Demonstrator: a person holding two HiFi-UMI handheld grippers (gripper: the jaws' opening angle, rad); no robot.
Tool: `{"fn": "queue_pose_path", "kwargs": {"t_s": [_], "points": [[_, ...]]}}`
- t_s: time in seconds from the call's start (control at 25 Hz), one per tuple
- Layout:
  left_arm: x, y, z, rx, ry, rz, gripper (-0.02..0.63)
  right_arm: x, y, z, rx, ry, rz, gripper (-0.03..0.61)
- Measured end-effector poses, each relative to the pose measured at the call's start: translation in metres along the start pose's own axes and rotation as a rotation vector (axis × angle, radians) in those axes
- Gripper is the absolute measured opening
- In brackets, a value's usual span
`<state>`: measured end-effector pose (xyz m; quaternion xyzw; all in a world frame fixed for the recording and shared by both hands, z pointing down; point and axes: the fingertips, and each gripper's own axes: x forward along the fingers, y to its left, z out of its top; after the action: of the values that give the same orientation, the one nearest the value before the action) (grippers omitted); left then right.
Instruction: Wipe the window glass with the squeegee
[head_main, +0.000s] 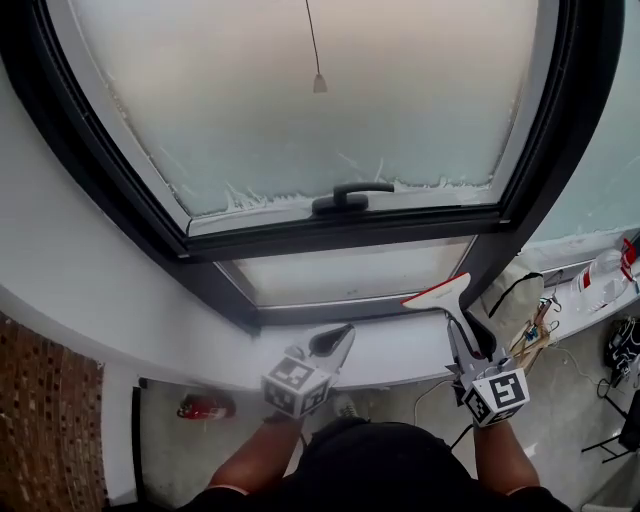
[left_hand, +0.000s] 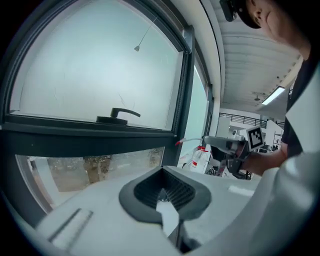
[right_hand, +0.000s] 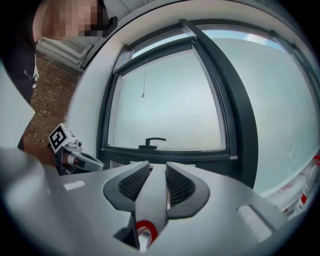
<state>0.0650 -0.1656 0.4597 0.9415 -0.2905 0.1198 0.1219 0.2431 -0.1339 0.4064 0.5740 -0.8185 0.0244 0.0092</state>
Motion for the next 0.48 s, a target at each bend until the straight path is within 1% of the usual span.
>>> {"fn": "queue_pose_path", "kwargs": {"t_s": [0.12,0.24,0.4,0.48], "points": [[0.008,0.039,-0.003,-0.008,0.025,-0.022,0.001,0.039,-0.009,0.029,-0.053,-0.069,-0.049,0.129],[0.016,0.067,-0.003,-0.022,0.025,-0.038,0.001,0.067,-0.018,0.067,-0.107,-0.141,-0.081,0.129],[0.021,0.075,0.001,-0.021,0.023,-0.072,0.001,0.084,-0.033,0.135,-0.221,-0.248,-0.131,0.129],[0.026,0.081,0.004,-0.016,0.019,-0.073,0.001,0.094,-0.047,0.173,-0.279,-0.314,-0.167,0.129]]}}
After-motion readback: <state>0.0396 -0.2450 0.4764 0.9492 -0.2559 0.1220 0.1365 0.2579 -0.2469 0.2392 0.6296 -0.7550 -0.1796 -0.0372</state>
